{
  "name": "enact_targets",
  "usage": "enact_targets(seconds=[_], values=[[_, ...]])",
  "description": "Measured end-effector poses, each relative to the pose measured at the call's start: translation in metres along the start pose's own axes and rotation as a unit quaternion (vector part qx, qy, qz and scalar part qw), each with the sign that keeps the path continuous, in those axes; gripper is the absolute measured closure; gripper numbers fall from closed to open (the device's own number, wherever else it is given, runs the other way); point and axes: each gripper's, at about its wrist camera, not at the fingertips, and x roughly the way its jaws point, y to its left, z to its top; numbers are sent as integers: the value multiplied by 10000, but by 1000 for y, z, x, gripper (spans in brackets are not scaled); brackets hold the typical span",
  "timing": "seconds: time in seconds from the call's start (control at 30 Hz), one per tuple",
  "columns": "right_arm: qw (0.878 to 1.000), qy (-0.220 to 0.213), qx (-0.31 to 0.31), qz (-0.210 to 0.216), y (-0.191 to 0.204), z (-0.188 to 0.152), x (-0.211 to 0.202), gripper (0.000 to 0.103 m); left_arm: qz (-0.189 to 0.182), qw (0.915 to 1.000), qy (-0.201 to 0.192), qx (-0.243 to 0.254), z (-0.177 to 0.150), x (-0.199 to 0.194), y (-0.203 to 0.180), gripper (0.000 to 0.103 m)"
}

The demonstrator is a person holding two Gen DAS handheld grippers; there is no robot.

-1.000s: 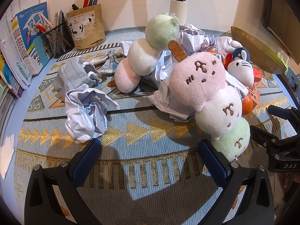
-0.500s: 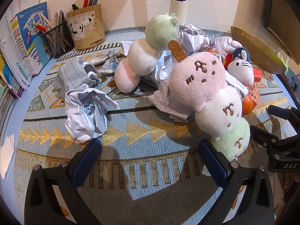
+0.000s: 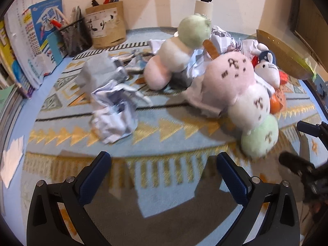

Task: Organize objects
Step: 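Grasp the stacked pink-white-green plush with the right tool while the left tool grasps a paper ball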

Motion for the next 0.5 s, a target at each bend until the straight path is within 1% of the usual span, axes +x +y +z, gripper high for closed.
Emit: enact_targets(seconds=[0.07,0.13,0.2,0.3,0.33,0.4,0.43,0.5], values=[[9994,-131,-114,307,17,-4,-5,0,12,10000,-14,-92,-6,-7,9,0],[9988,-165,-219,402,32,2,0,0,102,9996,-102,-234,-8,-9,23,0],[9991,-117,-359,198,48,11,12,0,126,9988,-188,-427,-4,-14,37,1],[9984,-158,-526,-154,64,21,24,0,81,9972,-476,-568,5,-19,49,1],[9985,-140,-502,-193,67,24,29,0,150,9971,-515,-540,10,-18,51,1],[9993,-108,-357,-85,65,29,39,0,291,9973,-494,-460,22,-10,53,1],[9997,-25,-235,-31,64,31,41,0,320,9973,-458,-473,27,-4,53,1],[10000,-7,-89,-41,58,33,43,4,187,9982,-313,-468,33,9,54,3]])
